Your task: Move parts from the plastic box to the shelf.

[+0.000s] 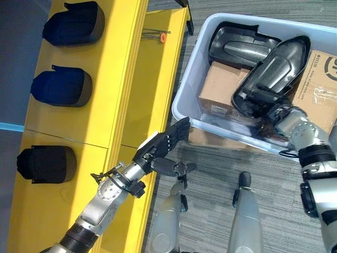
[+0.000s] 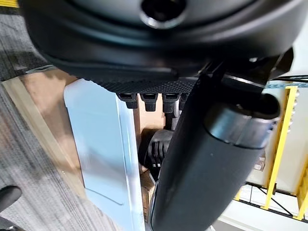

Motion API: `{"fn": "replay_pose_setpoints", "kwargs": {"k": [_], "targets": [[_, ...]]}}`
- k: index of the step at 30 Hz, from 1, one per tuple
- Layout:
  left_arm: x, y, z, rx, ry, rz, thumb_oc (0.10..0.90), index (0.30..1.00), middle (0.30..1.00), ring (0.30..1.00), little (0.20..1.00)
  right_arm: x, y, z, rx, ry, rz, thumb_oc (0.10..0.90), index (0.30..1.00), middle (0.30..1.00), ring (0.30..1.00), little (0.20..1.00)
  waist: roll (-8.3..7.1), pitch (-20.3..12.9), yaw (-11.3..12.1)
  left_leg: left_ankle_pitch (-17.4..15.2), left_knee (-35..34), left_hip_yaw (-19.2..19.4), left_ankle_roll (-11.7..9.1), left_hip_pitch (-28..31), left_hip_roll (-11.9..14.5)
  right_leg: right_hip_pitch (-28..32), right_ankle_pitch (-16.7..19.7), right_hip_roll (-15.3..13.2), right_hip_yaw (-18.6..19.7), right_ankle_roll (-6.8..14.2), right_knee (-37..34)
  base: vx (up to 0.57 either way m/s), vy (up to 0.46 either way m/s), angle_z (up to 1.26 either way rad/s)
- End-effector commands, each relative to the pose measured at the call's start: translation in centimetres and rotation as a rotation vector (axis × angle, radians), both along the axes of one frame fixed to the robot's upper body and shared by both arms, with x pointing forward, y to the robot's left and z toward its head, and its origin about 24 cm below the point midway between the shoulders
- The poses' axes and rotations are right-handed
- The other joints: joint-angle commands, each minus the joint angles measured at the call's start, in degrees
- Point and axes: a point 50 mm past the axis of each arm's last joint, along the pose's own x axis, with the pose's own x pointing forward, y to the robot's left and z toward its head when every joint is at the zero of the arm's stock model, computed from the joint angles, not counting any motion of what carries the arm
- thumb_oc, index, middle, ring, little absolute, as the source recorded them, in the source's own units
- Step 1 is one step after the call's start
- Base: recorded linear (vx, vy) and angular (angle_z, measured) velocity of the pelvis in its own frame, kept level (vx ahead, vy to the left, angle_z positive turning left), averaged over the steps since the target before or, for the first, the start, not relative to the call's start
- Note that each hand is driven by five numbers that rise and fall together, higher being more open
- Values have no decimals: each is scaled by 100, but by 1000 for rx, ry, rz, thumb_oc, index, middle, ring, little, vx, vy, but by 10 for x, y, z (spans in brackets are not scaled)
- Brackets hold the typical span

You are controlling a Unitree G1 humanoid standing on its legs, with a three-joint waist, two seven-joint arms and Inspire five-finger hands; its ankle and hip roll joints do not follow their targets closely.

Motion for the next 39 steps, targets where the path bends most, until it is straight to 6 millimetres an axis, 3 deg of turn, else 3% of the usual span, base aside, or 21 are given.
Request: {"fn": "replay_pose_setpoints", "kwargs": {"k": [1,3,10,23,27,30,31,32,33,35,39], "targets": [[-6,-2,47,-102,-210,-26,900,1000,1000,1000,1000,-15,-28,101,-122,-300,-130,900,1000,1000,1000,1000,-29,220,-235,-1105,524,-148,73,243,23,444,-649,157,-405,-516,-12,11,-4,-4],[-7,-1,47,-97,-206,-20,900,1000,1000,1000,1000,-21,-33,113,-171,-311,-140,900,1000,1000,1000,1000,-77,220,-256,-1110,532,-154,60,269,28,487,-662,169,-416,-513,-4,0,0,0],[-8,2,47,-86,-206,-12,900,1000,1000,1000,1000,-30,-42,127,-175,-332,-179,900,1000,1000,1000,1000,-164,220,-295,-1088,495,-150,35,337,62,584,-646,196,-417,-503,-73,0,0,0],[-8,0,49,-88,-208,-25,900,1000,1000,1000,1000,-34,-60,122,-185,-304,-217,900,1000,1000,1000,1000,-168,220,-329,-1073,448,-120,24,437,98,667,-621,190,-403,-494,-155,0,0,0],[-9,-1,49,-99,-204,-30,900,1000,1000,1000,1000,-45,-59,152,-356,-471,-357,900,1000,1000,1000,1000,-117,220,-346,-1078,436,-122,19,520,92,744,-618,193,-389,-495,-188,-1,18,-2],[-10,-6,49,-122,-204,-33,900,1000,1000,1000,1000,-73,-27,205,-625,-783,-565,900,1000,1000,1000,1000,-33,220,-383,-1073,405,-136,23,580,75,784,-559,215,-369,-468,-261,-7,58,-12],[-11,-8,48,-126,-202,-37,900,1000,1000,1000,1000,-78,-14,212,-645,-839,-592,900,1000,1000,1000,1000,-19,220,-393,-1102,390,-130,24,629,51,824,-583,208,-351,-461,-283,-9,81,-9],[-14,-12,47,-135,-212,-42,900,1000,1000,1000,1000,-93,13,218,-657,-974,-627,900,1000,1000,1000,1000,30,220,-432,-1105,362,-136,27,658,19,836,-561,196,-325,-437,-342,-16,80,-14],[-15,-12,47,-143,-214,-44,900,1000,1000,1000,1000,-99,22,218,-664,-1028,-647,900,1000,1000,1000,1000,56,220,-429,-1060,347,-129,32,635,30,811,-487,218,-311,-443,-388,-42,92,-22],[-18,-14,47,-169,-216,-49,900,1000,1000,1000,1000,-125,60,211,-705,-1223,-660,900,1000,1000,1000,1000,126,220,-503,-1070,327,-112,46,701,-10,850,-439,200,-240,-414,-467,-34,101,-20],[-18,-13,47,-187,-218,-44,900,1000,1000,1000,1000,-136,81,204,-721,-1331,-624,900,1000,1000,1000,1000,187,220,-537,-1068,301,-105,47,788,-34,913,-400,181,-186,-391,-524,-6,60,-2]]}}
